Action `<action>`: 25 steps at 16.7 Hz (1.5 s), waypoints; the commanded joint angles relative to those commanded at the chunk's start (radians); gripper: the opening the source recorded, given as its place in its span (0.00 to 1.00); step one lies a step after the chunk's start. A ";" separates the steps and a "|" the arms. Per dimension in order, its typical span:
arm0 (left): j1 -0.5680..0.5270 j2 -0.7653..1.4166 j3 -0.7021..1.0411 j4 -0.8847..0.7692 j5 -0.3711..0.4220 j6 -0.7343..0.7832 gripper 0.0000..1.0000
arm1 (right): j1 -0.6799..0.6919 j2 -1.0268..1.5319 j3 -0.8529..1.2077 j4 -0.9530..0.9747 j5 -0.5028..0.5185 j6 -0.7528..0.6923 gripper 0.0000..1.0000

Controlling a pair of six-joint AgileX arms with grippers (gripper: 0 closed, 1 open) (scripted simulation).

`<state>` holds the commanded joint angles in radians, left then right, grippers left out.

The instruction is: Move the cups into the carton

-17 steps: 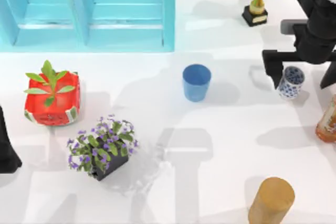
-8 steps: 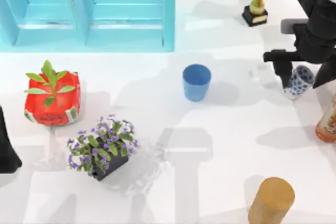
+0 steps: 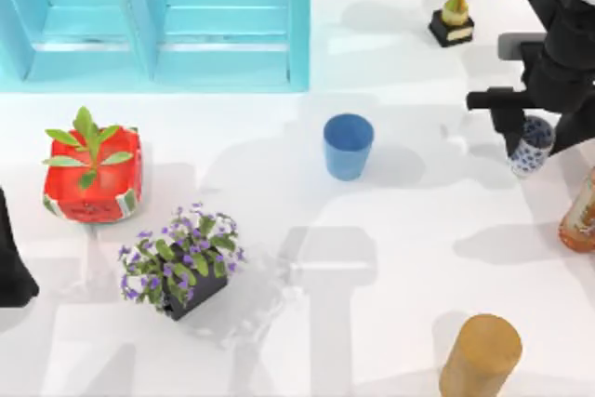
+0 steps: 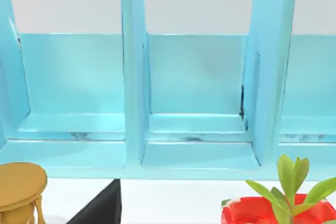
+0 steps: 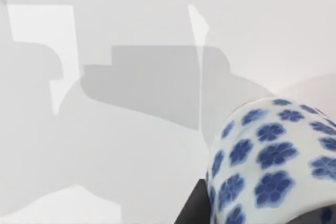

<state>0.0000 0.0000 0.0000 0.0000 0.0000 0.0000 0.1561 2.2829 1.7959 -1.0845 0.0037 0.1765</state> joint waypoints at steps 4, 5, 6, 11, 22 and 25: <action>0.000 0.000 0.000 0.000 0.000 0.000 1.00 | 0.000 0.000 0.000 0.000 0.000 0.000 0.00; 0.000 0.000 0.000 0.000 0.000 0.000 1.00 | 0.000 0.000 0.000 0.000 0.000 0.000 0.00; 0.000 0.000 0.000 0.000 0.000 0.000 1.00 | 0.000 0.000 0.000 0.000 0.000 0.000 0.00; 0.000 0.000 0.000 0.000 0.000 0.000 1.00 | 0.017 -0.007 0.031 -0.043 0.004 -0.032 0.00; 0.000 0.000 0.000 0.000 0.000 0.000 1.00 | -0.197 -0.063 0.277 -0.340 -0.003 -0.207 0.00; 0.000 0.000 0.000 0.000 0.000 0.000 1.00 | -0.227 -0.062 0.294 -0.357 -0.001 -0.229 0.00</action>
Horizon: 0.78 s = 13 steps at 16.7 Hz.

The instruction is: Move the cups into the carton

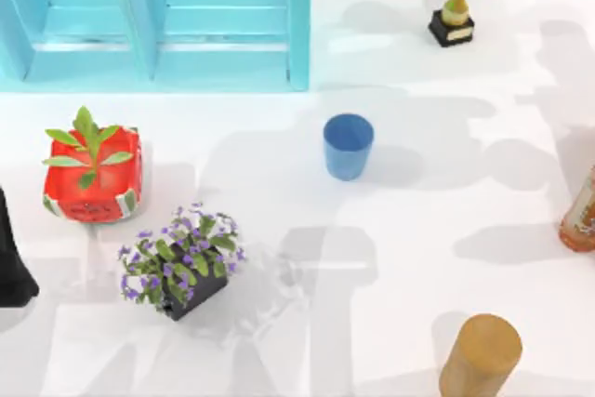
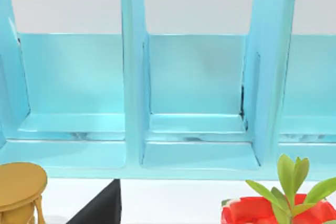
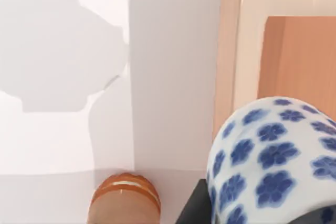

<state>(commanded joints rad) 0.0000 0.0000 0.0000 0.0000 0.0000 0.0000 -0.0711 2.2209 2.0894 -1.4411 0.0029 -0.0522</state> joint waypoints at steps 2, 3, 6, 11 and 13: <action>0.000 0.000 0.000 0.000 0.000 0.000 1.00 | 0.000 0.000 0.000 0.000 0.000 0.000 0.00; 0.000 0.000 0.000 0.000 0.000 0.000 1.00 | 0.004 0.001 -0.003 0.002 0.001 0.003 0.00; 0.000 0.000 0.000 0.000 0.000 0.000 1.00 | -0.022 -0.035 -0.037 0.009 0.004 -0.030 0.00; 0.000 0.000 0.000 0.000 0.000 0.000 1.00 | -0.202 -0.294 -0.296 0.036 0.003 -0.217 0.00; 0.000 0.000 0.000 0.000 0.000 0.000 1.00 | -0.298 -0.432 -0.451 0.045 -0.001 -0.314 0.00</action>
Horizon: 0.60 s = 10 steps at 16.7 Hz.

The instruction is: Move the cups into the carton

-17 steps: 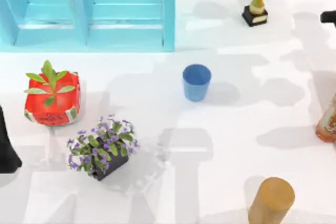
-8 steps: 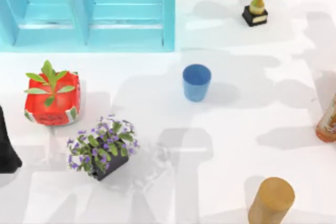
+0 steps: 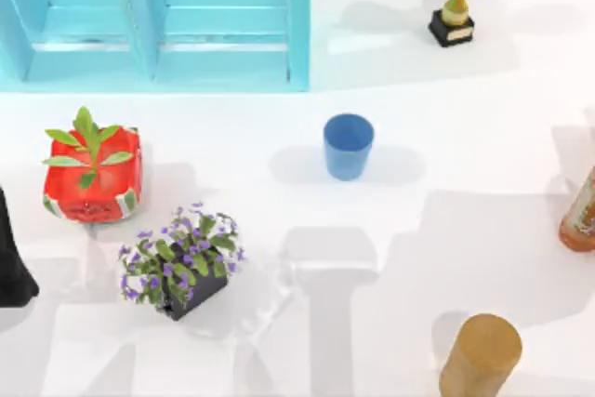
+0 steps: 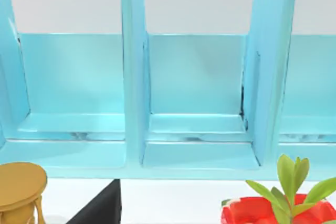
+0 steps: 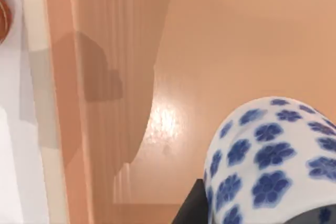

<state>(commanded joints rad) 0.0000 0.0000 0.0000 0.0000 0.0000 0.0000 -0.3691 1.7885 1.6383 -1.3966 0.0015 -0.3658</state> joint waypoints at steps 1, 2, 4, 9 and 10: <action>0.000 0.000 0.000 0.000 0.000 0.000 1.00 | -0.048 -0.066 -0.075 0.003 -0.002 -0.048 0.00; 0.000 0.000 0.000 0.000 0.000 0.000 1.00 | -0.093 -0.126 -0.141 0.006 -0.003 -0.093 0.00; 0.000 0.000 0.000 0.000 0.000 0.000 1.00 | -0.172 -0.221 -0.242 0.007 -0.002 -0.171 0.00; 0.000 0.000 0.000 0.000 0.000 0.000 1.00 | -0.240 -0.293 -0.316 0.006 0.001 -0.235 0.00; 0.000 0.000 0.000 0.000 0.000 0.000 1.00 | -0.240 -0.293 -0.316 0.006 0.001 -0.235 0.00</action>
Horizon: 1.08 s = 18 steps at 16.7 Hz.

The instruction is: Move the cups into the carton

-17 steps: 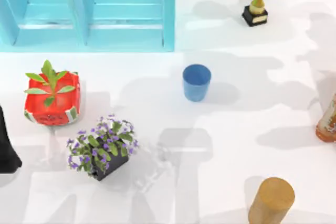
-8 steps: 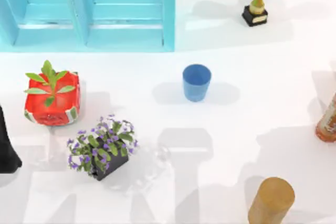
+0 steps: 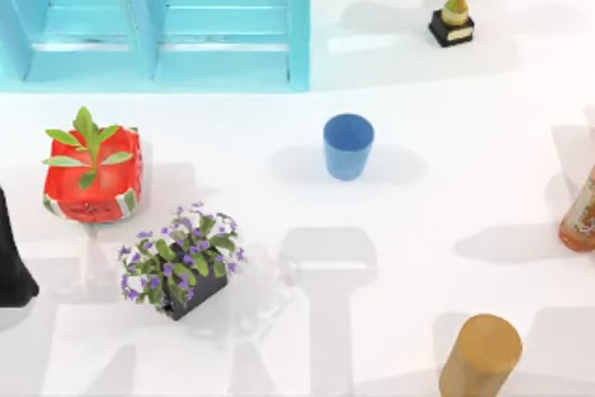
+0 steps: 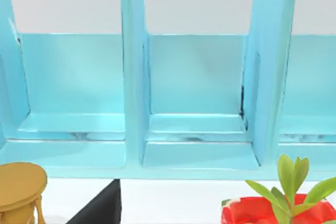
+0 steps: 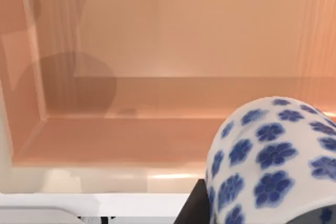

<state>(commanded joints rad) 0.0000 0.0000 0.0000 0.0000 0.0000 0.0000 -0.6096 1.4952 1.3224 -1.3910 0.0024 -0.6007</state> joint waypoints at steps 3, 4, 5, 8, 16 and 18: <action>0.000 0.000 0.000 0.000 0.000 0.000 1.00 | 0.006 0.005 -0.011 0.013 0.000 0.002 0.00; 0.000 0.000 0.000 0.000 0.000 0.000 1.00 | 0.006 0.006 -0.028 0.032 0.000 0.002 0.00; 0.000 0.000 0.000 0.000 0.000 0.000 1.00 | 0.006 0.008 -0.051 0.056 0.001 0.002 0.00; 0.000 0.000 0.000 0.000 0.000 0.000 1.00 | 0.005 0.014 -0.137 0.146 0.003 0.005 0.00; 0.000 0.000 0.000 0.000 0.000 0.000 1.00 | 0.006 0.019 -0.240 0.259 0.000 0.006 0.00; 0.000 0.000 0.000 0.000 0.000 0.000 1.00 | 0.006 0.019 -0.240 0.259 0.000 0.006 0.08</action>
<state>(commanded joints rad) 0.0000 0.0000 0.0000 0.0000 0.0000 0.0000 -0.6038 1.5139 1.0820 -1.1318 0.0024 -0.5946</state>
